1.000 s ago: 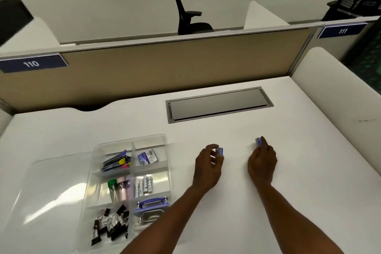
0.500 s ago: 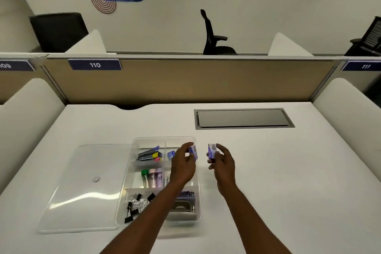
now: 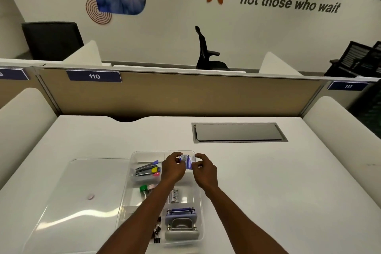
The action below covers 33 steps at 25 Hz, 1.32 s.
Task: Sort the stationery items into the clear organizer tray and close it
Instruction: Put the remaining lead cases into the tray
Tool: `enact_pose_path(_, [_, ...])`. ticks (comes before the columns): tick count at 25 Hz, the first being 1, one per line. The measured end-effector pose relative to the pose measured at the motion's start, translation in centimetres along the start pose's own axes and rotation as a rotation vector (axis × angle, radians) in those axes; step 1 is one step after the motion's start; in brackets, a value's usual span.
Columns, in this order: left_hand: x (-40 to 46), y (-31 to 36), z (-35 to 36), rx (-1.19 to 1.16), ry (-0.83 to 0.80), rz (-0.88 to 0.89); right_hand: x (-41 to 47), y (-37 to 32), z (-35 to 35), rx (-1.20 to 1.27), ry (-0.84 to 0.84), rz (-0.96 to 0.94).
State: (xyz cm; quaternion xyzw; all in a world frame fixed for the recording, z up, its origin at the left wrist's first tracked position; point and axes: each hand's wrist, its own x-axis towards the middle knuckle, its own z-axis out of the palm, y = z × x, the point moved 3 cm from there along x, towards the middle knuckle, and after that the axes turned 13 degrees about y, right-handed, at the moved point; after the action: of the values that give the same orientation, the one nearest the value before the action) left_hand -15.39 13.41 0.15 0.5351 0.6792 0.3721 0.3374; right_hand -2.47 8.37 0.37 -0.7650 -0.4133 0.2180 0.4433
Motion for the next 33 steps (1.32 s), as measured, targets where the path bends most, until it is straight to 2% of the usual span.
enact_pose_path(6, [0.4, -0.7, 1.0, 0.164, -0.091, 0.049, 0.5, -0.2, 0.5, -0.066, 0.075, -0.092])
enact_pose_path(12, [-0.1, -0.9, 0.8, 0.33, -0.043, 0.112, 0.6, 0.8, 0.9, -0.047, 0.183, -0.037])
enact_pose_path(18, [0.3, -1.1, 0.9, 0.35, -0.036, 0.138, 0.8, 0.8, 1.0, -0.057, 0.159, -0.097])
enact_pose_path(24, [0.5, -1.1, 1.4, 0.39, -0.059, 0.243, 1.3, 0.4, 1.2, -0.113, 0.126, -0.132])
enact_pose_path(27, [0.5, -1.3, 1.4, 0.45, -0.087, 0.288, 1.9, -0.4, 1.4, -0.203, 0.098, -0.213])
enact_pose_path(33, [1.4, -1.3, 1.0, 0.479, -0.155, 0.302, 2.5, -1.8, 2.9, -0.558, -0.044, -0.407])
